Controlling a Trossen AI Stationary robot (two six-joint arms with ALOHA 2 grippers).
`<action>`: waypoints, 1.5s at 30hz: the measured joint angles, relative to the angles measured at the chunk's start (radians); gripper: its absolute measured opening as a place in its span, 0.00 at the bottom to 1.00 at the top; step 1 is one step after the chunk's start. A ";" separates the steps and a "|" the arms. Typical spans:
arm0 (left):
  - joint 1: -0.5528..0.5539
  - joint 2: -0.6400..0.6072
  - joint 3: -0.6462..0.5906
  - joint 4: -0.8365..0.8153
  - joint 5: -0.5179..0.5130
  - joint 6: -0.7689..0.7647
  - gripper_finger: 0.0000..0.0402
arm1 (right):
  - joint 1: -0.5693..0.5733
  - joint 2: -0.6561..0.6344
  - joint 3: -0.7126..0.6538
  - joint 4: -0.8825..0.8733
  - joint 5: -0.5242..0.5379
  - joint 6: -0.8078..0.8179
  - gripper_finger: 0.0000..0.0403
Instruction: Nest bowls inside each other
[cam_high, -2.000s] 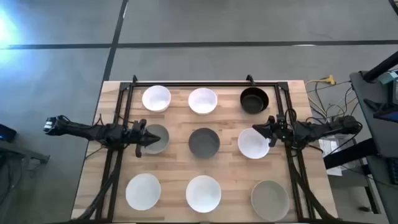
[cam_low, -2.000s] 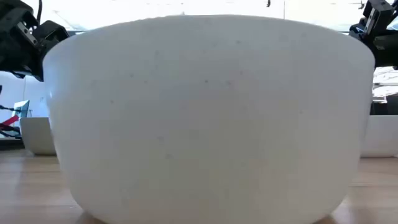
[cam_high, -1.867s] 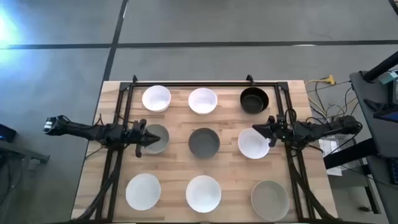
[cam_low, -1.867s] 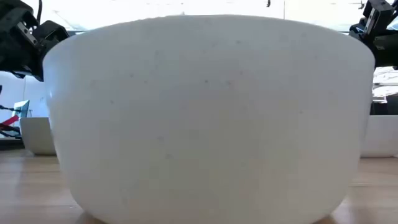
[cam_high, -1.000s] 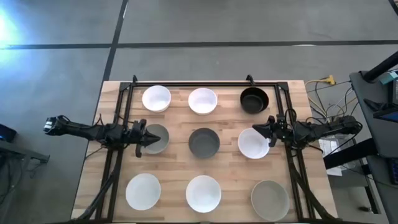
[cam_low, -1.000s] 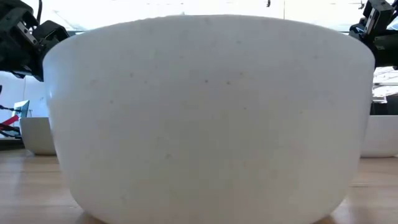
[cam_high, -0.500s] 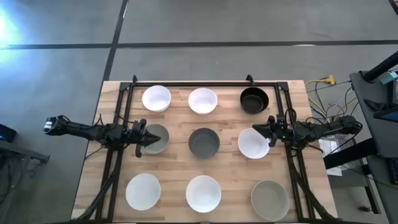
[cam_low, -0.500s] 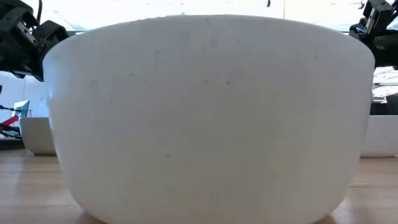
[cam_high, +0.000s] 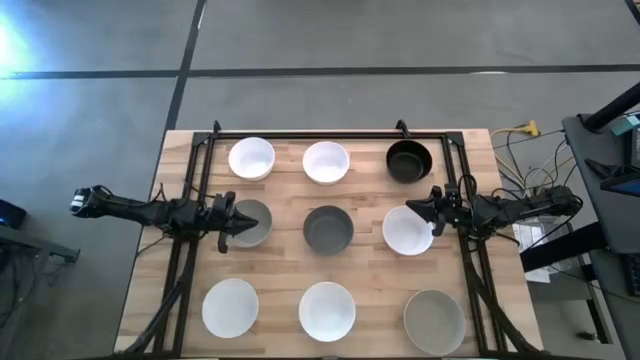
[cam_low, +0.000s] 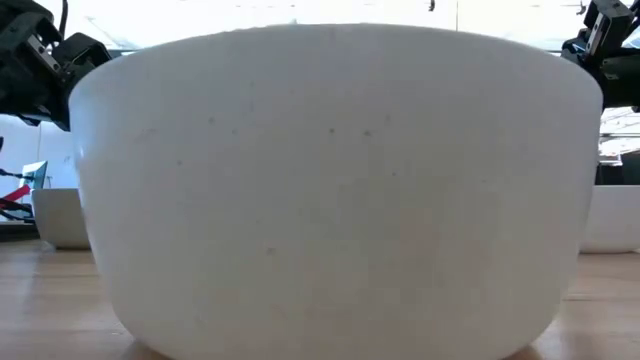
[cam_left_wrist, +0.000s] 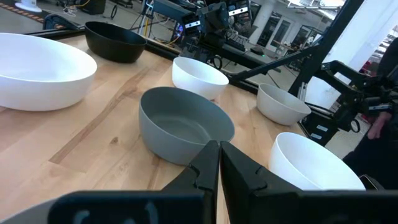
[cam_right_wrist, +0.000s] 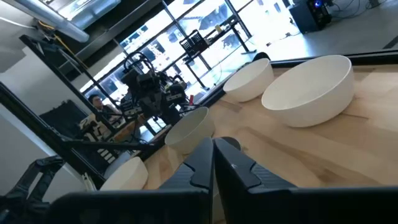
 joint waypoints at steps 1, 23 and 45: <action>0.000 0.000 0.000 0.000 0.000 0.000 0.00 | 0.000 0.000 0.000 0.000 0.000 0.000 0.02; -0.001 0.000 0.000 0.000 0.000 0.000 0.00 | 0.000 0.000 -0.001 0.564 0.377 0.361 0.02; 0.000 0.003 0.090 1.508 -0.275 0.084 0.00 | 0.000 0.604 0.655 0.757 0.173 -0.342 0.02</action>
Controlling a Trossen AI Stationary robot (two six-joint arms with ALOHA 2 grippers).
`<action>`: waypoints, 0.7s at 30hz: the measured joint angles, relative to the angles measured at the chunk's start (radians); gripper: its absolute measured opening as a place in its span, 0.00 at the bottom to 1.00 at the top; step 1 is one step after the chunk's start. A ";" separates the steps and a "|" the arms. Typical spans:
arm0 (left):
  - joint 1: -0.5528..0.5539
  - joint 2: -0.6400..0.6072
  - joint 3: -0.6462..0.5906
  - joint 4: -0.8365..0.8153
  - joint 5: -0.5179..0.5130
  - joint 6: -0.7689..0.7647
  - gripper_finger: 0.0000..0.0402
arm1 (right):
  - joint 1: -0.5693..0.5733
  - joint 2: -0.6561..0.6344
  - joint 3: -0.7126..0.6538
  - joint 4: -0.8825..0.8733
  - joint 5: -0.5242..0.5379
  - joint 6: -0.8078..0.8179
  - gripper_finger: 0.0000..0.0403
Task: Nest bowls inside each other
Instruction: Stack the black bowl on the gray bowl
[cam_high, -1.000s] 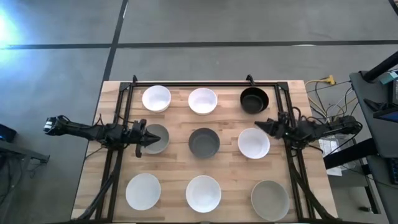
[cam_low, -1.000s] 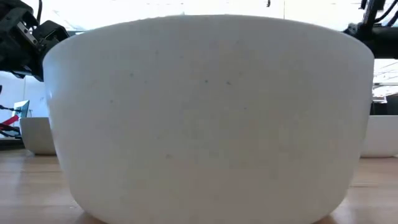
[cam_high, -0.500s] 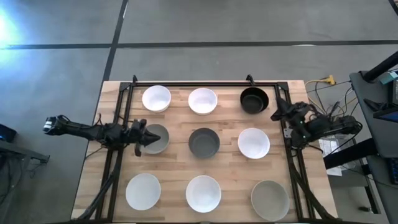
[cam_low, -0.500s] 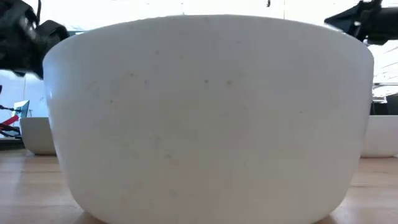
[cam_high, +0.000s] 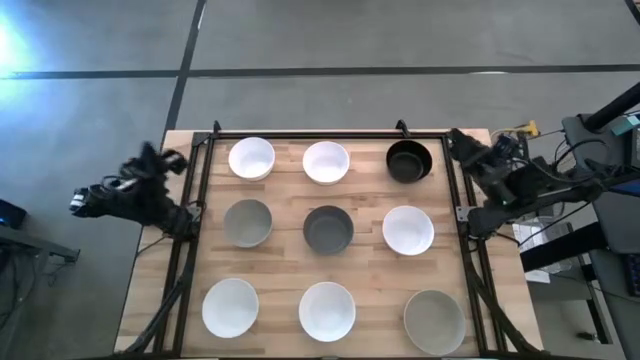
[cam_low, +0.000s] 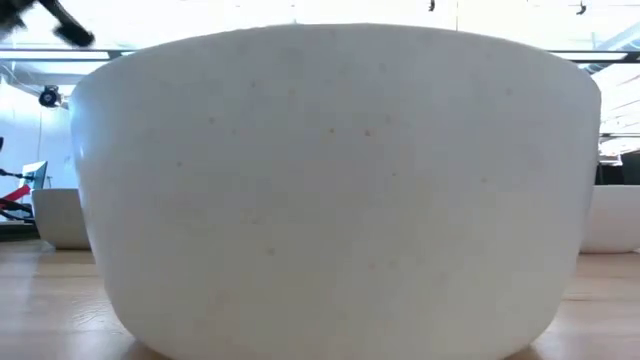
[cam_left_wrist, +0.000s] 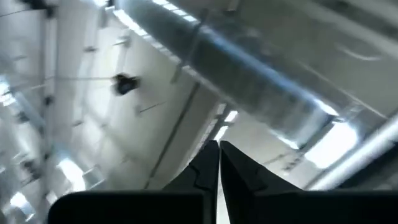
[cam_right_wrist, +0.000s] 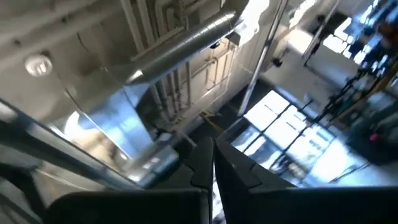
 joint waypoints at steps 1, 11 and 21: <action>0.000 -0.002 0.034 -0.019 0.054 0.024 0.00 | 0.000 0.057 0.054 0.002 0.001 -0.071 0.02; 0.000 0.157 0.418 -0.684 0.132 0.104 0.00 | -0.006 0.487 0.528 -0.317 0.050 -0.596 0.02; 0.000 0.436 0.974 -1.806 -0.190 0.327 0.00 | -0.122 0.683 1.041 -1.717 0.090 0.042 0.02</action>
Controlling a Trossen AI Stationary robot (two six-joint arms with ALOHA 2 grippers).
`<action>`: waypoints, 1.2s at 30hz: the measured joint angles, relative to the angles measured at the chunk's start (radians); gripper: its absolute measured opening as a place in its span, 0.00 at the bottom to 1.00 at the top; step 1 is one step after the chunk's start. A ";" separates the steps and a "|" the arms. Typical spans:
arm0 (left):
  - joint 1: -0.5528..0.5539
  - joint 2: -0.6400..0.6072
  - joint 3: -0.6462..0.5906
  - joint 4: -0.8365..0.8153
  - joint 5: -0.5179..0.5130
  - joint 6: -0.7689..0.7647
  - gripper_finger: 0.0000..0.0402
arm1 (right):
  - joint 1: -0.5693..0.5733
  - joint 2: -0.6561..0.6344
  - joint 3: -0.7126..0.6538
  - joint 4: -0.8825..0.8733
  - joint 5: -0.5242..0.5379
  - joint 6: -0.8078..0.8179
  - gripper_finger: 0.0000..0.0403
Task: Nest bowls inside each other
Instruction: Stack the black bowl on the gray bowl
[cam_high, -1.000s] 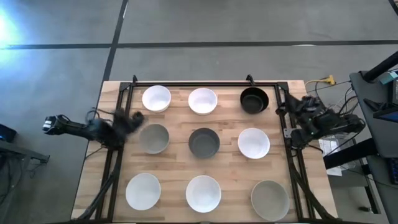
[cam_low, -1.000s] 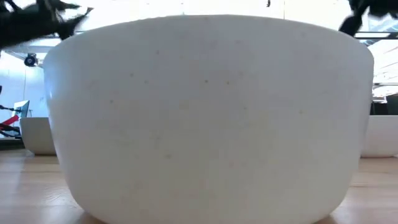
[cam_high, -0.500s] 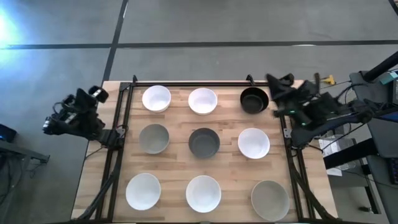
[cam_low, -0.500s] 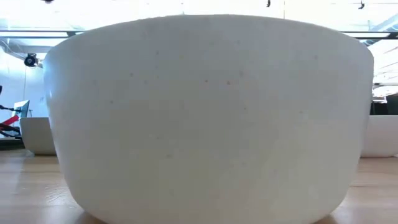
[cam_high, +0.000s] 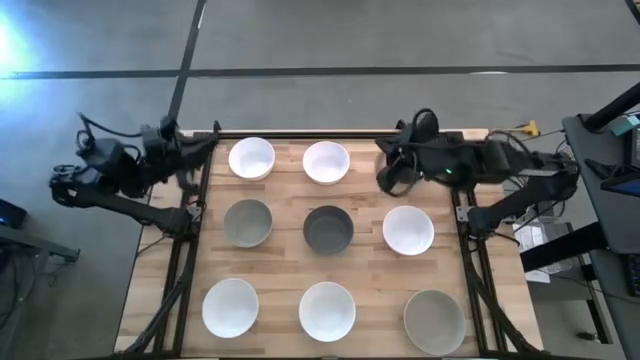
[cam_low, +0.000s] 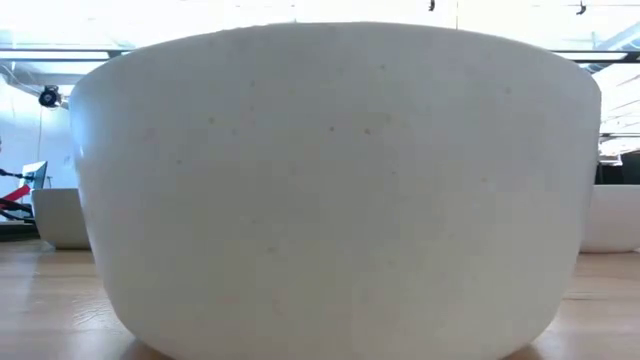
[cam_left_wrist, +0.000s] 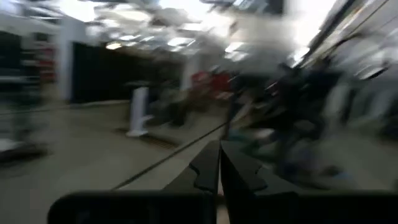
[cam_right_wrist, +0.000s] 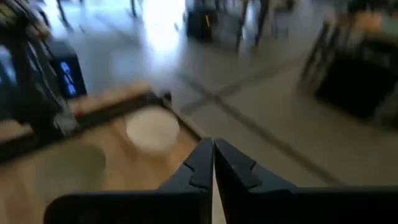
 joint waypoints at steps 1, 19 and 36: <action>0.000 0.021 0.036 -0.023 -0.036 0.036 0.00 | -0.020 0.017 0.035 -0.092 -0.047 0.045 0.02; 0.000 0.004 0.132 -0.010 -0.227 0.455 0.00 | -0.213 0.260 0.087 -0.405 -0.696 -0.076 0.02; 0.000 -0.141 -0.036 -0.028 -0.225 0.214 0.00 | -0.550 0.273 -0.216 -0.449 -0.577 -0.092 0.27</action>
